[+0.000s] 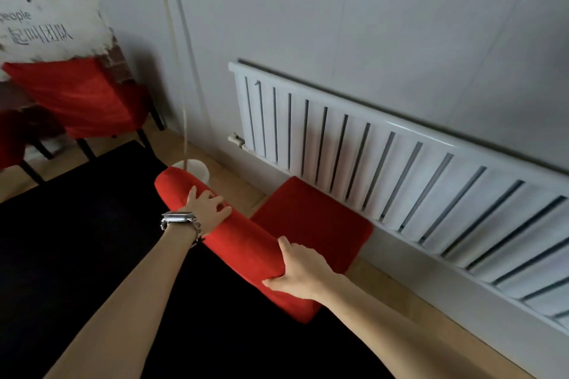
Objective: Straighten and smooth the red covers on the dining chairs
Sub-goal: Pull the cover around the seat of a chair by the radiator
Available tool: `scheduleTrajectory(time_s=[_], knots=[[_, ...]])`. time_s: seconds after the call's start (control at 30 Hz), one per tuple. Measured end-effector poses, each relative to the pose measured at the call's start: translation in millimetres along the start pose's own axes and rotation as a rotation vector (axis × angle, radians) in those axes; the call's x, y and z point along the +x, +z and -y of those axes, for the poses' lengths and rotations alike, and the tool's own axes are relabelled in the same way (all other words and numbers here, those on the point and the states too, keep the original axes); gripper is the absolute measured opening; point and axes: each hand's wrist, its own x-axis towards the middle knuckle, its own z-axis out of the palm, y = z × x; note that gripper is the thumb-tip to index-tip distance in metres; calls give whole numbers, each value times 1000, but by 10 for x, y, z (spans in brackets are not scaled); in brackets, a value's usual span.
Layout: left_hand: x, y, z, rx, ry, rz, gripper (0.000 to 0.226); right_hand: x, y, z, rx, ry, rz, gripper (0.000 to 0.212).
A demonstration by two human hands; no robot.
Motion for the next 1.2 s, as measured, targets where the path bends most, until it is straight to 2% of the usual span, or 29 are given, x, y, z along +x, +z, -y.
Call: scheduleTrajectory(time_s=[0.07,0.27,0.4,0.53,0.67,0.73,0.83,1.0,1.07,1.2], knots=[[-44,22,-16,93,34,-35,43,-20,-7,-7,2,-26,-24,79],[-248,-16,-52,284,55,3,43,-92,7,-28,-4,-91,-68,66],[-492,104,-56,302,27,-3,44,-185,94,-16,-8,-154,-93,61],[-787,207,-56,168,-65,8,47,-314,208,14,3,-218,-95,65],[-1025,308,-93,-167,-283,73,45,-430,283,33,11,-247,-68,66],[-1125,314,-112,-278,-346,44,50,-473,309,27,8,-263,-61,67],[-1174,266,-112,-215,-345,31,48,-506,347,-6,0,-264,-73,65],[-1025,84,40,-164,-377,-197,36,-494,382,-52,-23,-260,-123,68],[-947,54,110,-285,-446,-285,29,-453,363,-91,-32,-253,-147,67],[-717,16,216,-498,-631,-298,18,-377,311,-145,-56,-232,-165,63]])
